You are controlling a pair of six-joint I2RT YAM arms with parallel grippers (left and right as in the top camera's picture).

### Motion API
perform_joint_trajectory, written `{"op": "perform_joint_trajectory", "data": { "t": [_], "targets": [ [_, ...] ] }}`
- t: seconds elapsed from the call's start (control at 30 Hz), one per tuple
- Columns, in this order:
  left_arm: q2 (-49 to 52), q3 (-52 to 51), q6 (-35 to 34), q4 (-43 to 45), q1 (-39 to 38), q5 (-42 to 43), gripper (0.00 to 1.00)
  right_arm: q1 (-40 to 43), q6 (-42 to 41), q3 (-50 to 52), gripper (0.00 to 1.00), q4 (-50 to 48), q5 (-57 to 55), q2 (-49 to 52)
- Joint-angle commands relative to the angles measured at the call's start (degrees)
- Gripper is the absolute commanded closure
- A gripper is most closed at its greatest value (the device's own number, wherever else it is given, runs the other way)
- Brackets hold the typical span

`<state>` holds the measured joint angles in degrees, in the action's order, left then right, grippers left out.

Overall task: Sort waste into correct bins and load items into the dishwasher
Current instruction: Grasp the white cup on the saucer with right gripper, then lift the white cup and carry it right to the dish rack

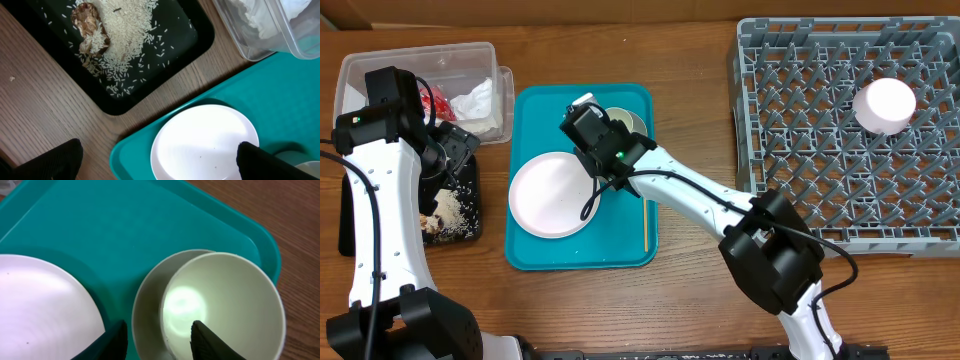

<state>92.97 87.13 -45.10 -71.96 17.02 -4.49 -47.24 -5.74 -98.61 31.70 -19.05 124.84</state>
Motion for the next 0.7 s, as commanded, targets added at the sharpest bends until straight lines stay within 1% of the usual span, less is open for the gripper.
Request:
{"op": "perform_joint_trajectory", "data": {
  "t": [0.0, 0.13, 0.23, 0.33, 0.4, 0.47, 0.5, 0.67],
  "targets": [
    [-0.74, -0.35, -1.22, 0.04, 0.22, 0.04, 0.0, 0.15, 0.24, 0.09, 0.57, 0.11, -0.87, 1.62],
    [-0.74, -0.35, -1.22, 0.04, 0.22, 0.04, 0.0, 0.15, 0.26, -0.26, 0.6, 0.09, -1.42, 1.62],
    [-0.74, -0.35, -1.22, 0.07, 0.22, 0.07, 0.0, 0.04, 0.24, -2.12, 0.7, 1.64, -3.26, 1.62],
    [-0.74, -0.35, -1.22, 0.04, 0.22, 0.04, 0.0, 0.07, 0.24, -4.35, 0.83, 3.65, -3.48, 1.53],
    [-0.74, -0.35, -1.22, 0.04, 0.22, 0.04, 0.0, 0.11, 0.22, -6.34, 0.87, 5.29, -3.48, 1.53],
    [-0.74, -0.35, -1.22, 0.04, 0.22, 0.04, 0.0, 0.11, 0.2, -8.09, 0.95, 6.54, -3.48, 1.51],
    [-0.74, -0.35, -1.22, 0.04, 0.22, 0.07, 0.0, 0.11, 0.2, -9.14, 0.96, 7.3, -3.48, 1.51],
    [-0.74, -0.35, -1.22, 0.07, 0.22, 0.04, 0.0, 0.2, -0.44, -17.03, 0.96, 13.55, -7.45, 1.14]
  ]
}}
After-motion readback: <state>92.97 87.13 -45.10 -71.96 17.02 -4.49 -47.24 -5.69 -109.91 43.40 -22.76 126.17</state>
